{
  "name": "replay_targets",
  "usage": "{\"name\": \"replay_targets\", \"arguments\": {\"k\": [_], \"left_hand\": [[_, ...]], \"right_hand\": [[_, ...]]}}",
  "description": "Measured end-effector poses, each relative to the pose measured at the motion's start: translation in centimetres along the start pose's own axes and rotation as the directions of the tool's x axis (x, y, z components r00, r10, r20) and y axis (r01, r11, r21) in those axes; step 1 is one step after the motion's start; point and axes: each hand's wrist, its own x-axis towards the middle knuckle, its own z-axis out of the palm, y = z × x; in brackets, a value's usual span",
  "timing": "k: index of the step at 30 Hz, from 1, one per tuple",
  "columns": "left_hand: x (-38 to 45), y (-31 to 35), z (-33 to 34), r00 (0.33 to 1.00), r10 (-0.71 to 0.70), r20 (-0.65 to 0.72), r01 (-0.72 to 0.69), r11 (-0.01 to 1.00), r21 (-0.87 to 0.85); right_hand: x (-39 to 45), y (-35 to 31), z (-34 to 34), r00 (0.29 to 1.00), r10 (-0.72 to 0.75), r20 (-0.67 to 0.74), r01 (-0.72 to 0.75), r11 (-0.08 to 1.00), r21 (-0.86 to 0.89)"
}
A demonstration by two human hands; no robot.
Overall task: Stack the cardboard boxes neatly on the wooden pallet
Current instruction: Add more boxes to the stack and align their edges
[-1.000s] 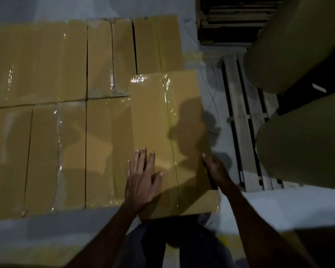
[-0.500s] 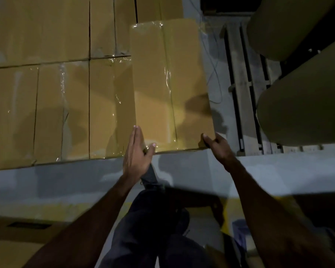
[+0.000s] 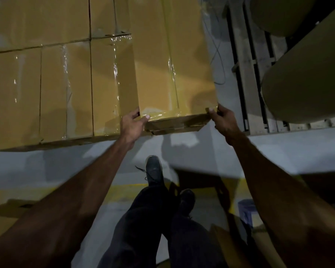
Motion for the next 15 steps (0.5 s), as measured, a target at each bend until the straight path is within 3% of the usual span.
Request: {"name": "replay_targets", "arguments": {"k": [7,15], "left_hand": [[-0.27,0.31,0.53,0.999,0.032,-0.017,-0.033,0.999,-0.033],[0.49,0.39,0.0,0.998,0.067,-0.013,-0.066,0.997,0.044]], "right_hand": [[0.08,0.37,0.07,1.0,-0.006,-0.018,0.006,1.0,-0.016],[0.53,0.76,0.33,0.999,-0.015,-0.044,0.015,1.0,-0.015]]}}
